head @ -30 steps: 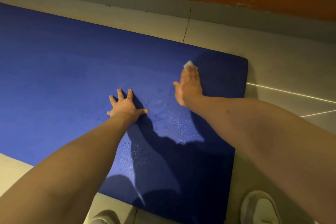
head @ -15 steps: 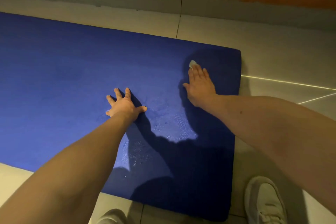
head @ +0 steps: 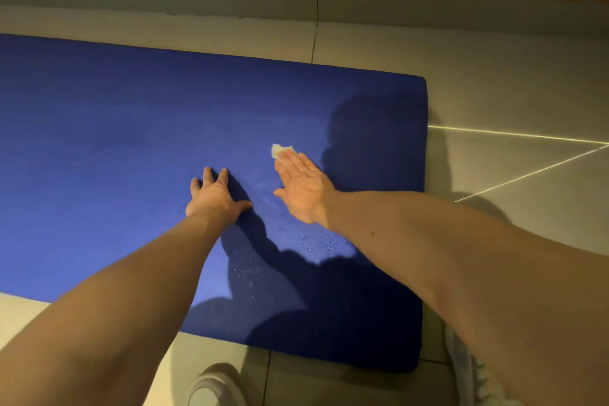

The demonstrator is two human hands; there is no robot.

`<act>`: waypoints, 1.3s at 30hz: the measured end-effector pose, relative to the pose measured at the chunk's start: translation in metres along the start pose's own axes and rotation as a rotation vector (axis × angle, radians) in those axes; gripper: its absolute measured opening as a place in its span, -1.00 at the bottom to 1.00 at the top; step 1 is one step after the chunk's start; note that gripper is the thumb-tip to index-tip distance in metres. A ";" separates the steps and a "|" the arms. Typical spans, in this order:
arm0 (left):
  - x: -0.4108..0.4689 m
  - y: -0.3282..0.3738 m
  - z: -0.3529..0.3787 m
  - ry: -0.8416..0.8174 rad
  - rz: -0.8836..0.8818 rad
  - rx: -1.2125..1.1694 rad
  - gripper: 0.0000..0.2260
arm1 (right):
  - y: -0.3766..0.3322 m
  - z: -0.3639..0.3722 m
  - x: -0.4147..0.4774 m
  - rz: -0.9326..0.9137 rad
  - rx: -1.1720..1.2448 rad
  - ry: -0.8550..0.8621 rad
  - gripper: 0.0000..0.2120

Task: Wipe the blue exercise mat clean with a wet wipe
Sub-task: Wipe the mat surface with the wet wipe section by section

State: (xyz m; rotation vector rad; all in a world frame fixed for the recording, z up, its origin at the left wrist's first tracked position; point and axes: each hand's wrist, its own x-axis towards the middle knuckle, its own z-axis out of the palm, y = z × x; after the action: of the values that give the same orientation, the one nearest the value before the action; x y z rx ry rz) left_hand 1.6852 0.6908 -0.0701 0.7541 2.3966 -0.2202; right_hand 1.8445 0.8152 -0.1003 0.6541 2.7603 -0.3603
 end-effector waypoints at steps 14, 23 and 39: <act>-0.027 -0.013 0.012 -0.036 -0.018 0.025 -0.03 | -0.050 0.011 -0.025 0.049 0.278 -0.023 -0.30; -0.030 -0.011 0.010 -0.045 -0.018 0.030 -0.06 | 0.020 0.010 -0.044 0.156 0.078 0.050 -0.30; -0.040 -0.032 0.026 -0.043 0.017 0.003 -0.03 | -0.047 0.037 -0.069 0.013 -0.038 -0.004 -0.32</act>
State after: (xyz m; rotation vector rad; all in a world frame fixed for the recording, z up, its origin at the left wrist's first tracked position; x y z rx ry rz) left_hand 1.7057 0.6372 -0.0678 0.7629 2.3487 -0.2312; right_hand 1.8898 0.7358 -0.1035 0.6612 2.7504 -0.3057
